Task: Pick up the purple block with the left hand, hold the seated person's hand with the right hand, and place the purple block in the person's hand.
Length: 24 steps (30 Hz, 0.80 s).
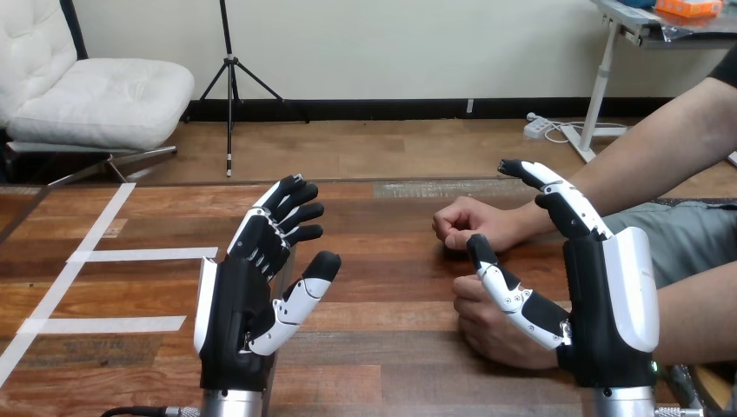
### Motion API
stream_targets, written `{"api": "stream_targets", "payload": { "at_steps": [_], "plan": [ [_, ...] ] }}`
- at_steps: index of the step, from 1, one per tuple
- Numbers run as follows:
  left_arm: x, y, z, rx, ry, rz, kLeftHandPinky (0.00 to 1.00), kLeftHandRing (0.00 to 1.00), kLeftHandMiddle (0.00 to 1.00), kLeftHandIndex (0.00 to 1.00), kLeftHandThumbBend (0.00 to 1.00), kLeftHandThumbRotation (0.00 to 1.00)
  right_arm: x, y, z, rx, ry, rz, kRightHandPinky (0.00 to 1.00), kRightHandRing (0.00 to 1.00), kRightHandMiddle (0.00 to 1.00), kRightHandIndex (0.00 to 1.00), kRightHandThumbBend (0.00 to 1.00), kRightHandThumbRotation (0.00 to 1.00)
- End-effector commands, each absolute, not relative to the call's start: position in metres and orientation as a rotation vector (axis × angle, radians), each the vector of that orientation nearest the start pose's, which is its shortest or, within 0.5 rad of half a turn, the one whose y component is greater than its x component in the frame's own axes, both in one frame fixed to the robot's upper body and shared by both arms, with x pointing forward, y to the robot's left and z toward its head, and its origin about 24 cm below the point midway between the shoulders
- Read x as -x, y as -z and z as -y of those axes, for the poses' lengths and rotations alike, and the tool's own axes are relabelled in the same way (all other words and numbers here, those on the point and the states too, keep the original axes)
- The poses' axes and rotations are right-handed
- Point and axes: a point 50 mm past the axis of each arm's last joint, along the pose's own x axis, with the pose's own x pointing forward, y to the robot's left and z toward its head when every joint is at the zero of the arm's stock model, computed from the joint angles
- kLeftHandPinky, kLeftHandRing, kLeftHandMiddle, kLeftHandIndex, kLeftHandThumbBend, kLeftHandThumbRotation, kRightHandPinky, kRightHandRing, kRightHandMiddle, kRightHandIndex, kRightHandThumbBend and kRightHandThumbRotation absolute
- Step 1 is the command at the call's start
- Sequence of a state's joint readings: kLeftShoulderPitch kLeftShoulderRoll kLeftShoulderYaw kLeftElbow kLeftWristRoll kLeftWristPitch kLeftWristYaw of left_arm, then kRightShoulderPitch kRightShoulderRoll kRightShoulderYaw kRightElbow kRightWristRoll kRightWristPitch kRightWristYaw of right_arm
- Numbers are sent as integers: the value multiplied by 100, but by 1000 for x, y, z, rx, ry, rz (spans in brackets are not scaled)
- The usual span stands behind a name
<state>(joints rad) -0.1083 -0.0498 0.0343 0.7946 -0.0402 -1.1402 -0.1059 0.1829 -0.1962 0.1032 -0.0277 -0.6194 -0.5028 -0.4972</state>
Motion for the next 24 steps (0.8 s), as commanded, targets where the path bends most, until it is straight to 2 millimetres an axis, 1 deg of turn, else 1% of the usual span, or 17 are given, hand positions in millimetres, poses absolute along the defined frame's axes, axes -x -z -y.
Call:
{"api": "stream_targets", "payload": {
  "at_steps": [1,24],
  "plan": [
    [-238,-17,-127,63,80,539,70,77,80,81,72,51,-210,-74,159,627,190,584,74,81,83,78,44,38],
    [-239,-18,-126,66,86,544,70,77,80,81,72,51,-211,-76,160,641,198,578,73,81,83,78,44,39]
  ]
}}
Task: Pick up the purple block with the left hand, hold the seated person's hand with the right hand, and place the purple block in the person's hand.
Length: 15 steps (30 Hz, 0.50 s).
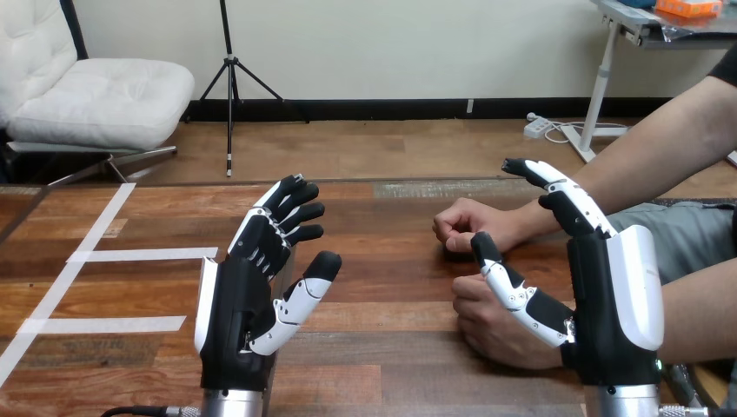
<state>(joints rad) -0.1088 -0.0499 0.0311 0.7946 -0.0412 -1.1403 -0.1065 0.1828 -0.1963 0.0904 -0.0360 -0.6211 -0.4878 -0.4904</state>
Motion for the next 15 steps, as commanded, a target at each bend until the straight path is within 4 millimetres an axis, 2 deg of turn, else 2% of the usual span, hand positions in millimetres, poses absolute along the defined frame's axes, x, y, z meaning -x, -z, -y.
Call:
{"api": "stream_targets", "payload": {
  "at_steps": [1,15],
  "plan": [
    [-239,-18,-126,66,87,545,70,77,80,81,72,51,-211,-76,161,641,198,579,74,81,83,78,44,40],
    [-240,-19,-125,64,87,550,70,77,81,81,71,50,-212,-77,161,640,196,585,74,82,83,78,44,40]
  ]
}}
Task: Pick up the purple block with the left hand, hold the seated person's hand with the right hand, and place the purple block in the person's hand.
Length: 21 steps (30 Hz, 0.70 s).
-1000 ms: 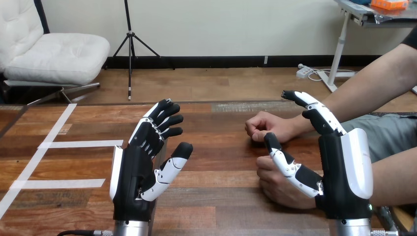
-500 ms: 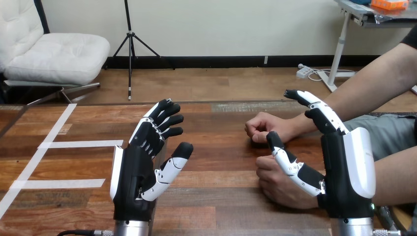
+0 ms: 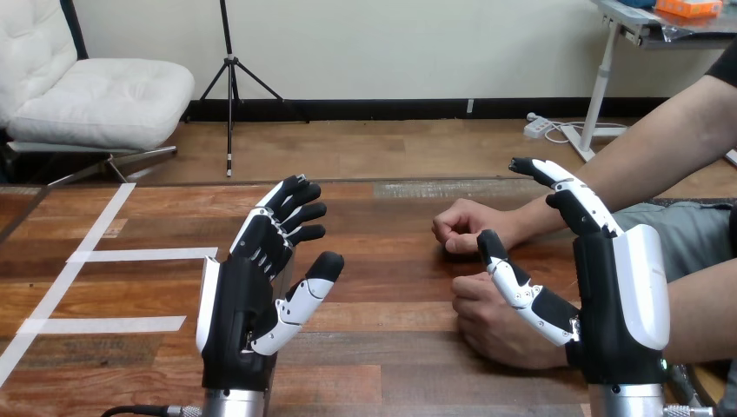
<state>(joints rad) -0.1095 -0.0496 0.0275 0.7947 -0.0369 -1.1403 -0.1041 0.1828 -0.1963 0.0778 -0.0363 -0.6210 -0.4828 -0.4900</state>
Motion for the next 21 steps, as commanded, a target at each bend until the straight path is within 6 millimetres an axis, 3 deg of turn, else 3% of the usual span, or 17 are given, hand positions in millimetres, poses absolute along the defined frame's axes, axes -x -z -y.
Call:
{"api": "stream_targets", "payload": {
  "at_steps": [1,21],
  "plan": [
    [-240,-19,-125,63,88,550,70,77,80,81,71,50,-212,-77,161,640,195,586,74,82,83,78,44,40],
    [-240,-19,-125,61,87,551,70,77,81,81,71,51,-212,-77,161,634,192,579,75,82,83,79,44,41]
  ]
}}
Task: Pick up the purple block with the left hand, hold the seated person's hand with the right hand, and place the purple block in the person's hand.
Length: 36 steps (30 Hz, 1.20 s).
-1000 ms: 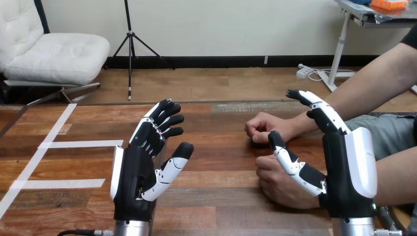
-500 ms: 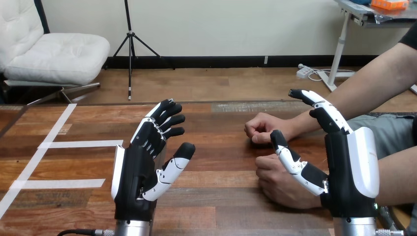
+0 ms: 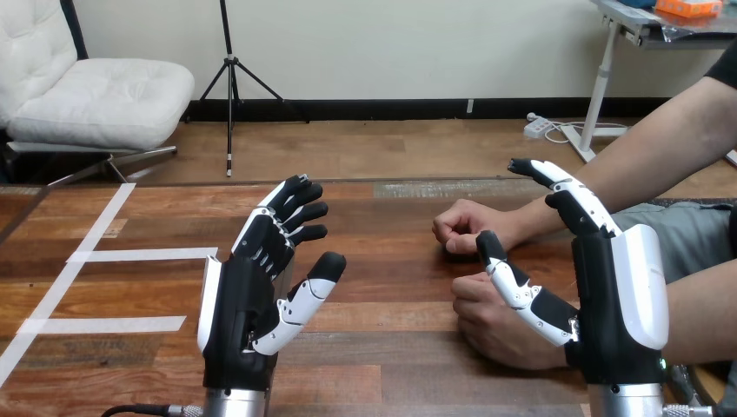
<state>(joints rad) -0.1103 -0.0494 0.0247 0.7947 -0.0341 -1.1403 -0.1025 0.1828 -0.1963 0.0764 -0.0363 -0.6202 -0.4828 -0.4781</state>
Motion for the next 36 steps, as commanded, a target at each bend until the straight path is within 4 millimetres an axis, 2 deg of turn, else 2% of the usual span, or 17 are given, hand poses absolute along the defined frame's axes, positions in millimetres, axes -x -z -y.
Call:
{"api": "stream_targets", "payload": {
  "at_steps": [1,18,27,36],
  "plan": [
    [-240,-19,-126,60,87,552,70,77,81,81,71,51,-212,-76,161,633,191,579,75,82,83,79,44,41],
    [-238,-26,-135,-20,87,605,72,80,83,83,71,52,-211,-76,161,638,188,579,74,82,83,79,44,39],
    [-239,-37,-150,-299,51,667,82,86,87,88,69,62,-211,-75,161,643,187,578,74,82,83,79,44,39],
    [-243,-45,-163,-552,-12,702,87,90,91,90,66,64,-211,-74,160,641,186,569,74,82,83,79,44,39]
  ]
}}
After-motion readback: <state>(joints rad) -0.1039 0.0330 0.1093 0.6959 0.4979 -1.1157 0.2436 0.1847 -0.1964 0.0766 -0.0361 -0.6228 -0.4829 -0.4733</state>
